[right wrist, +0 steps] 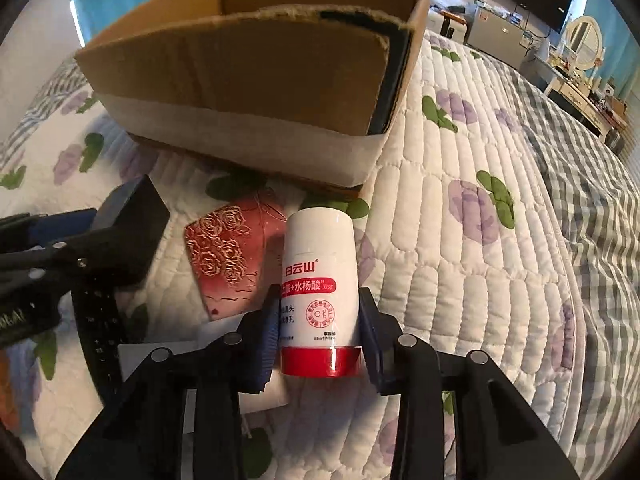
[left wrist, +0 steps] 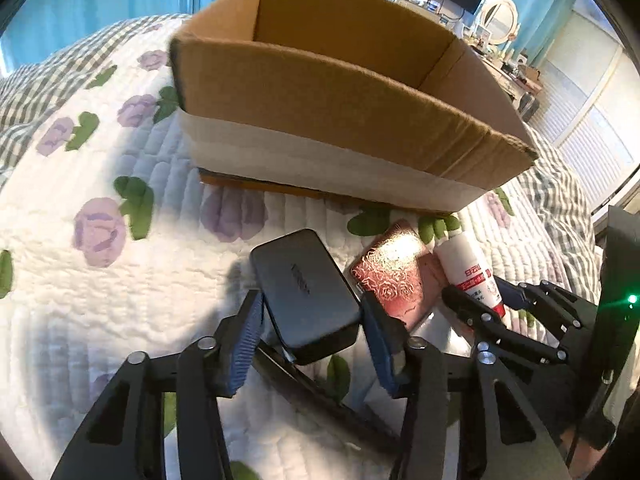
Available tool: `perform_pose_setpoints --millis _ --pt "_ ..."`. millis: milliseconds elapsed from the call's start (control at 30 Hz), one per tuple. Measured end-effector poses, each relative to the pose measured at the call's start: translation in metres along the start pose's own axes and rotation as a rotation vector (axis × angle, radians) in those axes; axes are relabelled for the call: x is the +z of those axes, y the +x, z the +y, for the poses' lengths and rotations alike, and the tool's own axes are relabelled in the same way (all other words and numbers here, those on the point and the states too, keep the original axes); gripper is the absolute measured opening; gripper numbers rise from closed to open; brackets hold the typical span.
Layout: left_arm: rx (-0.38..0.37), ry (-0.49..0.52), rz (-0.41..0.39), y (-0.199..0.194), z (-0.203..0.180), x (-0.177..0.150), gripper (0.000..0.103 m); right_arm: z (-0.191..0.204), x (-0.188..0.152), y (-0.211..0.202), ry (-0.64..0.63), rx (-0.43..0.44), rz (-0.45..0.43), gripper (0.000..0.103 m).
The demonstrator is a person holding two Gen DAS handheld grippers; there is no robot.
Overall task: Organize rigid objects
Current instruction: 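Grasp the grey power bank with the left tool while the right tool grasps the red-capped tube, then place the power bank in the box with the left tool while the right tool places the tube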
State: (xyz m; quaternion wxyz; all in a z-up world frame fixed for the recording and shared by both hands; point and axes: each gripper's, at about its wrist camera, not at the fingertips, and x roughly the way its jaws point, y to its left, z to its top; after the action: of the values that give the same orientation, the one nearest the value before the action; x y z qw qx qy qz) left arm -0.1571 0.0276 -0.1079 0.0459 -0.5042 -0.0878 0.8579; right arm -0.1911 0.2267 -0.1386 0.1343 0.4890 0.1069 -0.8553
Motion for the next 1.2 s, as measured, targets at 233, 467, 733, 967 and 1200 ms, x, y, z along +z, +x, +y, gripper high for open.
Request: perform_pose_setpoints --millis 233,467,733,967,1200 --pt "0.001 0.071 0.033 0.004 -0.001 0.002 0.045 0.007 -0.004 -0.018 0.006 -0.01 -0.035 0.036" --pt "0.095 0.104 0.066 0.03 -0.022 -0.005 0.052 0.012 -0.005 -0.012 -0.007 -0.016 -0.01 0.036" --pt "0.124 0.165 0.03 0.025 -0.038 -0.012 0.043 0.007 -0.004 -0.015 0.006 -0.007 -0.025 0.035" --pt "0.077 0.226 -0.085 -0.035 -0.055 -0.001 0.042 0.01 0.002 -0.047 0.002 0.002 -0.09 0.035" --pt "0.0 0.273 -0.198 -0.09 -0.071 0.027 0.042 0.009 0.022 -0.115 0.021 -0.003 -0.204 0.036"
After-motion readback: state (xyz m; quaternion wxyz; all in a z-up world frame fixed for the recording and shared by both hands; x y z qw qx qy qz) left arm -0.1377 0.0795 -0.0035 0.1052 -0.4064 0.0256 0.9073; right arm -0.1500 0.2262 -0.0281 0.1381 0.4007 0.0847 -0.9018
